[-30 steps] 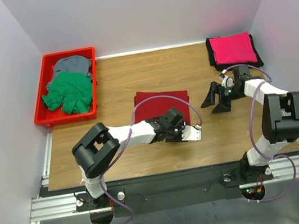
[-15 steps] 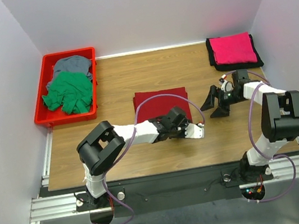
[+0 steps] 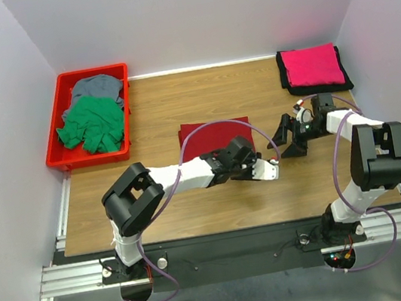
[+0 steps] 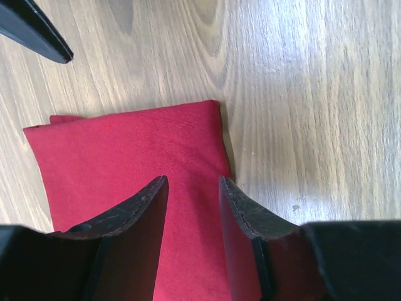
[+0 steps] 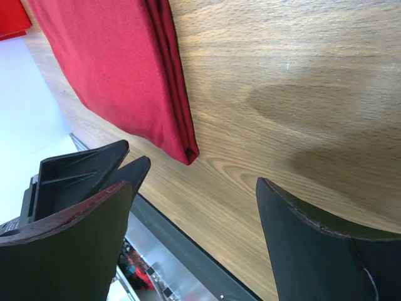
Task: Fold and stack the t-shirts
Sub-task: Neatly place the folded tshirt to the corner
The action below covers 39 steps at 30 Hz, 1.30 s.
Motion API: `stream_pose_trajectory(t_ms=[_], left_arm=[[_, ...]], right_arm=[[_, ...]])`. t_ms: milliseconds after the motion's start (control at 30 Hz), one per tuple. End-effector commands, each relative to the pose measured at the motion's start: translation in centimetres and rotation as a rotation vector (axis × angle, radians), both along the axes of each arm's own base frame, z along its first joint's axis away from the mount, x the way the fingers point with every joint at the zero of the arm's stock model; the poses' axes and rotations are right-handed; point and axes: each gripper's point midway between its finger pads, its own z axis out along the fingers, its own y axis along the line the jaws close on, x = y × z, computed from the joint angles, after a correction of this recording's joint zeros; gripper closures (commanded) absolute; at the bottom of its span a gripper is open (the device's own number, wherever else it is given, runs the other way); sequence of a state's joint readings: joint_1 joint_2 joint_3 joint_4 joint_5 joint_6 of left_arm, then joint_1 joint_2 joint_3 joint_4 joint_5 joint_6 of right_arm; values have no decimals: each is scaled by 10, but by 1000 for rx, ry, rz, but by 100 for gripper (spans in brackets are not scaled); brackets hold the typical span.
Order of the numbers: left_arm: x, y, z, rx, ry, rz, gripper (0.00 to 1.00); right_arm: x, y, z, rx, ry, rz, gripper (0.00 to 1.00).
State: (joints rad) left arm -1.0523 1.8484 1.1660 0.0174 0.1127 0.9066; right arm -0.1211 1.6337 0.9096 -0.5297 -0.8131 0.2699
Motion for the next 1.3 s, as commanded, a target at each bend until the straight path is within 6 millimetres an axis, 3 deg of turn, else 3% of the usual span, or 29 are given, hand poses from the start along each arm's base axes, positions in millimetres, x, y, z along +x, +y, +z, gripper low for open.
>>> stream_pose_trajectory(t_ms=[0, 200, 367, 433, 500, 600, 700, 833, 967, 1133, 1267], left_arm=[[1, -7, 15, -16, -30, -39, 50], [-4, -4, -7, 17, 11, -69, 50], [13, -9, -15, 16, 27, -33, 52], [23, -8, -15, 12, 27, -22, 56], [25, -5, -20, 24, 49, -15, 70], [29, -10, -8, -15, 73, -13, 90], [27, -16, 8, -70, 112, -5, 100], [32, -27, 35, -151, 153, 15, 100], [41, -29, 45, -173, 171, 39, 100], [51, -34, 60, -201, 175, 52, 100], [52, -39, 69, -216, 186, 42, 100]], right_arm=[[12, 1, 12, 12, -63, 3, 13], [13, -2, 9, 1, -70, 0, 9], [14, -2, 9, 7, -69, -4, 9], [14, -2, 8, 10, -66, -5, 9], [16, -1, 7, 13, -64, -9, 9], [22, 0, 8, 33, -68, -17, 9], [37, 1, 21, 59, -118, -65, 11], [62, 6, 29, 128, -198, -183, 11], [75, 20, 34, 194, -199, -250, 6], [81, 33, 24, 219, -199, -299, 5], [97, 43, 19, 252, -208, -329, 5]])
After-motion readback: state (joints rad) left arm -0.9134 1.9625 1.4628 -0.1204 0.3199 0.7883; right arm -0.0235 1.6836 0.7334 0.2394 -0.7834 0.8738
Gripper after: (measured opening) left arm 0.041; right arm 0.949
